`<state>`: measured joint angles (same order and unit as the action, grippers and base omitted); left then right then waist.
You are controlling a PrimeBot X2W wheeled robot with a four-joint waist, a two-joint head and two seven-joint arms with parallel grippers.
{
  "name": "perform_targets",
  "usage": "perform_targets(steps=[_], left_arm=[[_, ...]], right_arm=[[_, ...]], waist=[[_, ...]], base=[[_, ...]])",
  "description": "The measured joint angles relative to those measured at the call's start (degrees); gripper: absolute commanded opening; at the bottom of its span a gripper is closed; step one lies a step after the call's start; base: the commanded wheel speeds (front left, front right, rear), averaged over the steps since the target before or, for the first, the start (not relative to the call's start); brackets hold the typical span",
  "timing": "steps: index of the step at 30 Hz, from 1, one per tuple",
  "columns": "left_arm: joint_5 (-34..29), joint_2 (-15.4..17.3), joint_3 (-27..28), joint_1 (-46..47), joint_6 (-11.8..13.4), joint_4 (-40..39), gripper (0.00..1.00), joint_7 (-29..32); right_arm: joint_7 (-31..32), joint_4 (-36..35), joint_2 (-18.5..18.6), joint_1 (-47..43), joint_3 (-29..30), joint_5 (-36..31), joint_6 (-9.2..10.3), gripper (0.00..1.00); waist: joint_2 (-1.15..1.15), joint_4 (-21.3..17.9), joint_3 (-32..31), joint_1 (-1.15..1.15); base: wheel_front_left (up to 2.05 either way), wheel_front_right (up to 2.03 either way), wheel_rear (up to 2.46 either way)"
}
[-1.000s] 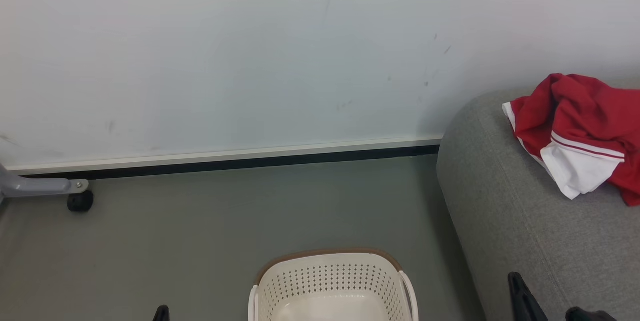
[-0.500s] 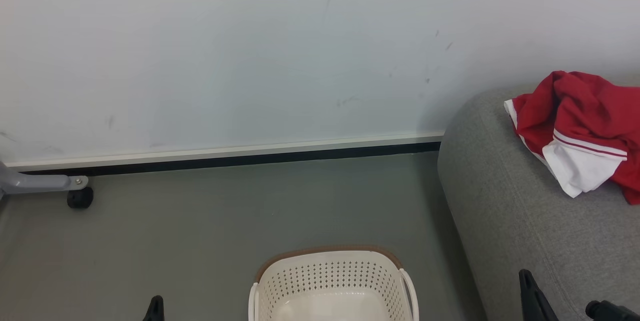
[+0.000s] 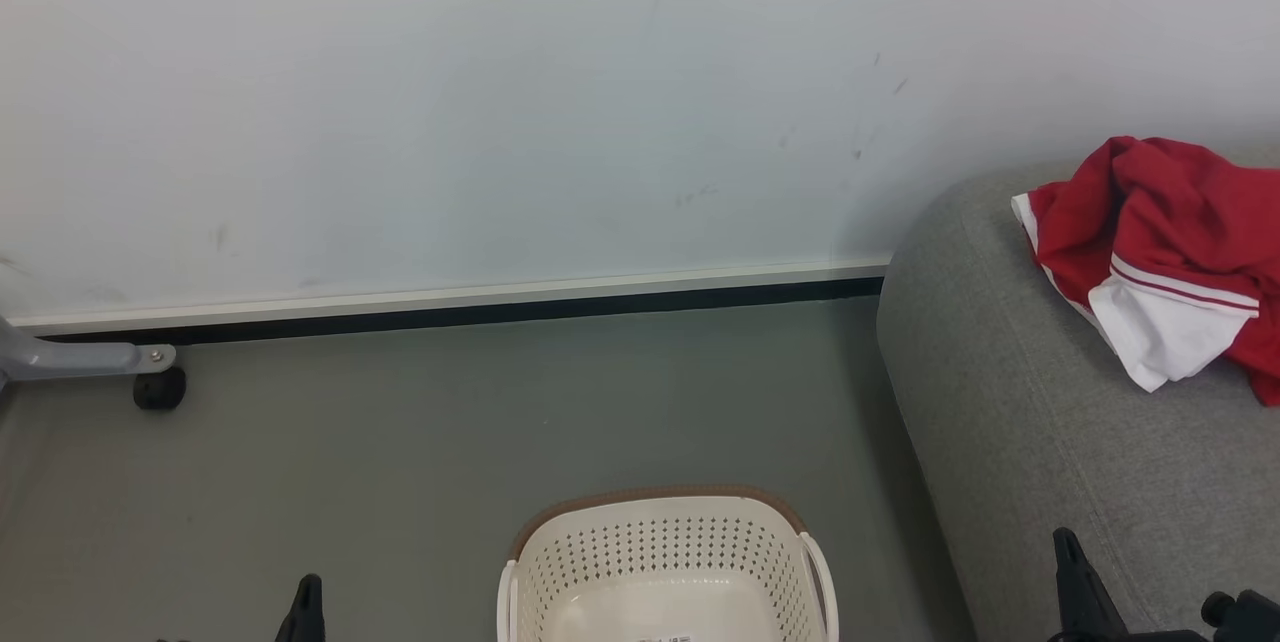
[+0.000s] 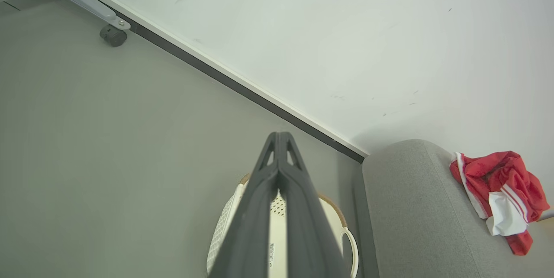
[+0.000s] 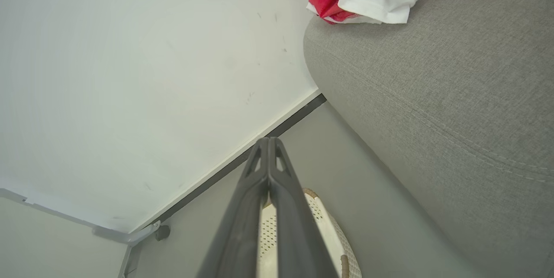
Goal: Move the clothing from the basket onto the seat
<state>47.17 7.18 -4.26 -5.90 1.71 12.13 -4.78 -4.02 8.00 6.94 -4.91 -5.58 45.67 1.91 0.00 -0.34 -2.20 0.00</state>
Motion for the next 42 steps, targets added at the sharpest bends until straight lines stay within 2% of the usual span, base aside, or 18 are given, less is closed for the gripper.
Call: perform_targets(steps=[42], left_arm=[[31.7, -3.37, 6.84, 7.11, -6.31, 3.53, 0.0, 8.23]], right_arm=[[7.57, 6.44, -3.14, 6.94, 9.47, 32.82, -6.2, 0.0]], waist=[[0.0, 0.24, 1.66, 0.0]], base=[[0.0, 0.0, 0.0]])
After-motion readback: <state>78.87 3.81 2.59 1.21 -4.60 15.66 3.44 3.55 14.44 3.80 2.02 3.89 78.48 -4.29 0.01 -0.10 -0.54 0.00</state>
